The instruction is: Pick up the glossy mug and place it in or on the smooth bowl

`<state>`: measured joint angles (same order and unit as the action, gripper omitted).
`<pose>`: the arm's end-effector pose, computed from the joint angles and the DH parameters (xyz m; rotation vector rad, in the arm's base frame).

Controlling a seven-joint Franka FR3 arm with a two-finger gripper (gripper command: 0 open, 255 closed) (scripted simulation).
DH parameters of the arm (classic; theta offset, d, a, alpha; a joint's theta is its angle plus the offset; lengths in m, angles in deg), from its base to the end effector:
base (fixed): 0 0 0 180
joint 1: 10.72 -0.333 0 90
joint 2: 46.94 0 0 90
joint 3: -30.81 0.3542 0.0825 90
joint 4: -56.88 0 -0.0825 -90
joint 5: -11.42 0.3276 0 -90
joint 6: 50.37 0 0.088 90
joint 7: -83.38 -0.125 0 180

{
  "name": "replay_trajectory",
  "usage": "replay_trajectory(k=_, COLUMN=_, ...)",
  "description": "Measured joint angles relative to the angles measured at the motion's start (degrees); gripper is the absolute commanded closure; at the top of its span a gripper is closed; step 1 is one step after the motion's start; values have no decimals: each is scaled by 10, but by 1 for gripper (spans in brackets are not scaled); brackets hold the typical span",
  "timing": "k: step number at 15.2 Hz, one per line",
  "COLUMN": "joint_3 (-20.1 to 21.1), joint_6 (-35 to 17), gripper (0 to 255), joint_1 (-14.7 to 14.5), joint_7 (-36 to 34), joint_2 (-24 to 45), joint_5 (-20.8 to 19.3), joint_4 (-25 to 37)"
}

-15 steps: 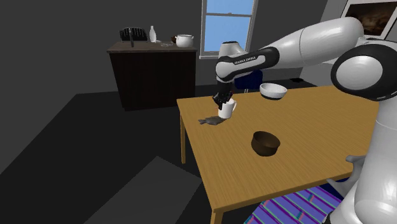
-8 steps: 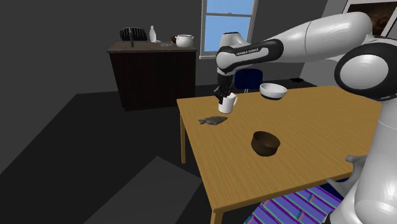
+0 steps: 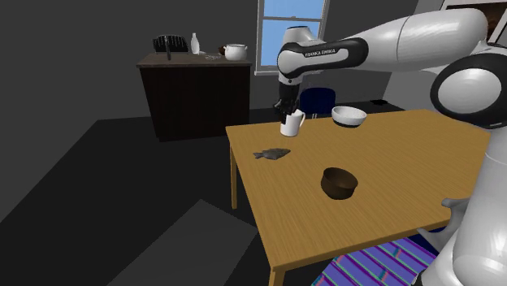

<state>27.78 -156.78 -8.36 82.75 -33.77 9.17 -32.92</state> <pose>0.5914 -0.0561 0.5467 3.0845 -0.1441 0.0899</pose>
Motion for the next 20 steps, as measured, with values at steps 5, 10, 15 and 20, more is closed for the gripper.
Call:
replay_trajectory(k=5, joint_3=-1, joint_6=-9, gripper=255, joint_1=1, joint_7=1, joint_2=-74, joint_5=-4, joint_4=-83)
replay_trajectory(k=10, joint_3=-3, joint_6=-24, gripper=255, joint_1=2, joint_7=2, joint_2=-193, joint_5=-11, joint_4=-217)
replay_trajectory(k=15, joint_3=-6, joint_6=-18, gripper=255, joint_1=7, joint_7=6, joint_2=-305, joint_5=-18, joint_4=-322)
replay_trajectory(k=20, joint_3=-10, joint_6=4, gripper=255, joint_1=13, joint_7=14, joint_2=-419, joint_5=-26, joint_4=-413)
